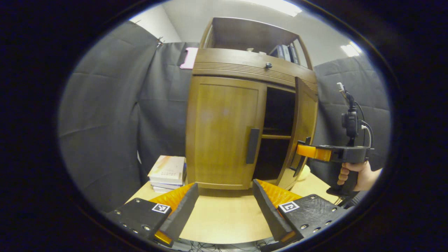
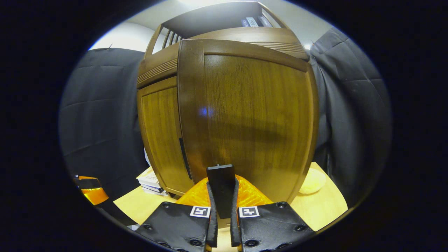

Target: Open the right door of the double-door shoe cabinet with the right hand, and open the left door with the left hand.

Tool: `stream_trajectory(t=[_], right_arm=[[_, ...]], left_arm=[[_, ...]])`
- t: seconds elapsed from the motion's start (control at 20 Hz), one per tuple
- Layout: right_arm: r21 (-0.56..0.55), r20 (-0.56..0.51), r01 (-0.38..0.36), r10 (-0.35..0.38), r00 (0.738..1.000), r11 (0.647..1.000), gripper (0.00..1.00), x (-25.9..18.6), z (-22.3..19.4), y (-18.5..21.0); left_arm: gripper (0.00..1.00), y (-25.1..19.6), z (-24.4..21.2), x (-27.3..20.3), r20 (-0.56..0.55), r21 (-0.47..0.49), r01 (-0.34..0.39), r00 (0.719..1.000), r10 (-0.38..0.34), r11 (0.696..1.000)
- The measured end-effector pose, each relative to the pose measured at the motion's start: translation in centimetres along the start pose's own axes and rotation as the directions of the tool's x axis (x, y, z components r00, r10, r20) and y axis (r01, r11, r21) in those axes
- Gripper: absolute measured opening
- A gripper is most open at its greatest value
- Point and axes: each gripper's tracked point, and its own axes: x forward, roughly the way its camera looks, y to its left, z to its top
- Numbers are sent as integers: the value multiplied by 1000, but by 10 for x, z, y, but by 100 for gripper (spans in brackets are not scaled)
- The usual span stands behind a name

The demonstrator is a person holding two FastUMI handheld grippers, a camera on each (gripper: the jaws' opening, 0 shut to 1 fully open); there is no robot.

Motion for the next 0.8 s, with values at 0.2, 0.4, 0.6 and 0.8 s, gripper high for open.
stream_trajectory(t=[0.2, 0.4, 0.6, 0.8], right_arm=[[22, 22, 8, -8, 1000, 1000, 14, -24, -4, -15], [39, 26, 29, -30, 999, 999, 14, -49, -9, -34], [76, 38, 65, -68, 997, 995, 16, -72, -13, -58], [111, 46, 113, -118, 992, 987, 14, -93, -16, -88]], left_arm=[[94, -22, 30, 10, 50, 10, 90, 995, -91, 996], [94, -50, 46, 14, 77, 20, 164, 983, -165, 986], [94, -78, 38, 9, 76, 5, 221, 972, -221, 975], [94, -93, 33, 5, 65, 3, 251, 966, -250, 968]])
